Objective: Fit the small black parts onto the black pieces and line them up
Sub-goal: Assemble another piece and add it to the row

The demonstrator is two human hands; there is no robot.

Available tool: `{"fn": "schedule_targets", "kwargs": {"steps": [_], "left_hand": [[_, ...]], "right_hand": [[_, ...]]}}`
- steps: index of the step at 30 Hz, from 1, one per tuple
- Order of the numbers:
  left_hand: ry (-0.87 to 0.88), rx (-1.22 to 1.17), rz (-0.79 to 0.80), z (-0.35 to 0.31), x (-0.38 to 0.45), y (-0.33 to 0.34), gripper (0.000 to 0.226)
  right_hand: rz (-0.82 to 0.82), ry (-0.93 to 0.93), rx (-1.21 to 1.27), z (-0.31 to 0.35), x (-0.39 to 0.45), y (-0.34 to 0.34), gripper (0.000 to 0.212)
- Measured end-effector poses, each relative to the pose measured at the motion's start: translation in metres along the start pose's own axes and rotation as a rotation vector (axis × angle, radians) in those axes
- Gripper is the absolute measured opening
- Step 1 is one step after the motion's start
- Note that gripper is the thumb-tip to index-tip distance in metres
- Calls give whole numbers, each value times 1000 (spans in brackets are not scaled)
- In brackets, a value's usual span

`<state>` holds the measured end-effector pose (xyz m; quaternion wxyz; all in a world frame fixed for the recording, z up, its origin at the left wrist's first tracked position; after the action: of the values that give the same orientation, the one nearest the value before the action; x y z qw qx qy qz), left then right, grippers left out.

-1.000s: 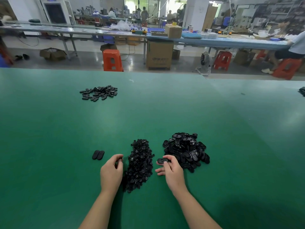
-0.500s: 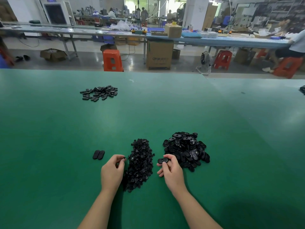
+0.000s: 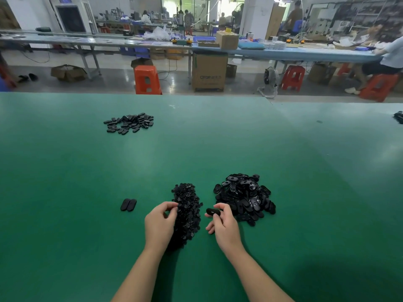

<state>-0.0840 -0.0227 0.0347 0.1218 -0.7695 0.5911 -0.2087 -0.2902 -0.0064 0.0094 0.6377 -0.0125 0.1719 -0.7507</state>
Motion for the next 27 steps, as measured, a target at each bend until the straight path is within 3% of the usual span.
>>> {"fn": "schedule_targets", "kwargs": {"steps": [12,27], "left_hand": [[32,106,266,-48,-11,65,18],[2,148,250,-52,-11,73,14]], "right_hand": [[-14,-38,-123,1,3,0,28],[-8,-35,-90,-1,6,-2,31]]}}
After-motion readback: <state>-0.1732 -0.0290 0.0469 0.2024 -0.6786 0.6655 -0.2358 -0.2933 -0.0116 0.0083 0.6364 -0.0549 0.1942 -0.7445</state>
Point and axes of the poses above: each hand's wrist, its own x-axis towards the middle knuckle, its own y-axis out of the palm, z = x × y, the point moved 4 cm from there along x, towards the middle knuckle, and after that the axes turned 8 degrees about y, right-handed, at the moved point
